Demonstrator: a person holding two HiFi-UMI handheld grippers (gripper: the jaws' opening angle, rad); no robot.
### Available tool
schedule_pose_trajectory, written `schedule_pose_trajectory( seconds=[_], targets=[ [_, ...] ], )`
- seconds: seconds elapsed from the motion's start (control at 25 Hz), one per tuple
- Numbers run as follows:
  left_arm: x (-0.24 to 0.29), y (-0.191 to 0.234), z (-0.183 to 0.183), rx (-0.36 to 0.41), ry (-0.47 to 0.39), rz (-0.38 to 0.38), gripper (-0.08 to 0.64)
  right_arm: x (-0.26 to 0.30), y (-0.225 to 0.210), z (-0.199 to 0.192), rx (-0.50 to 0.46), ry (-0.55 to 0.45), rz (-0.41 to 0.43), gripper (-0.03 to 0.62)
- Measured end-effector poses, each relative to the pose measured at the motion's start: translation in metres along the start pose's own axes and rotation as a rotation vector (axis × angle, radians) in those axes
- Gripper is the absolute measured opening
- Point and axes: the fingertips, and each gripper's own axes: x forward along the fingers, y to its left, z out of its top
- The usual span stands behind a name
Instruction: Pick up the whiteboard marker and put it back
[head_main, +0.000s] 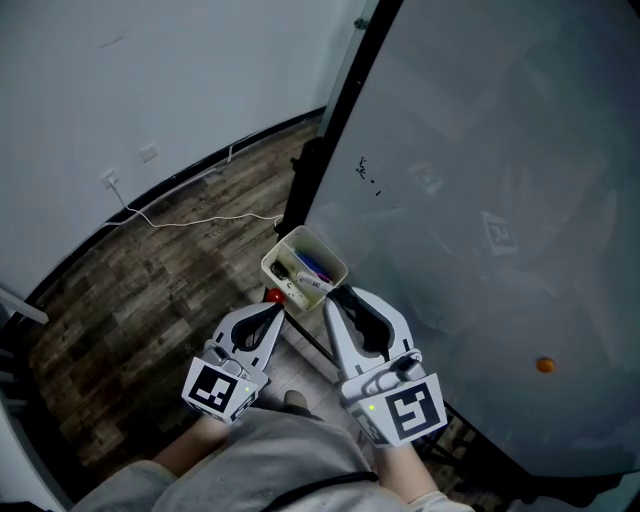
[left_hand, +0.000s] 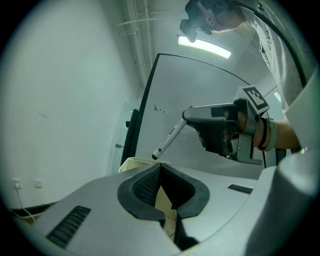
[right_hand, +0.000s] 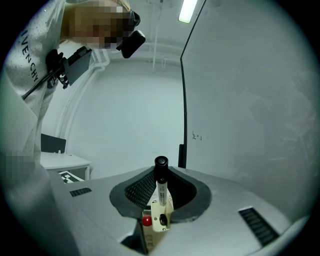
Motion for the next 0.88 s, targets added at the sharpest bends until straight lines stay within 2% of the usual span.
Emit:
schedule_pose_trajectory(
  seconds=[0.4,0.88],
  targets=[
    [-0.0029,0.0058,0.0012,0.008,-0.001,0.013,0.014,0.0007,-0.0028,-0.0036,-0.007,0.014,-0.016,0.08],
    [-0.0018,0.0057,0.0034,0.013,-0.005,0.005,0.014,0.0057,0.0002,0.0054,0.005,-0.023,0.001,0.08]
  ],
)
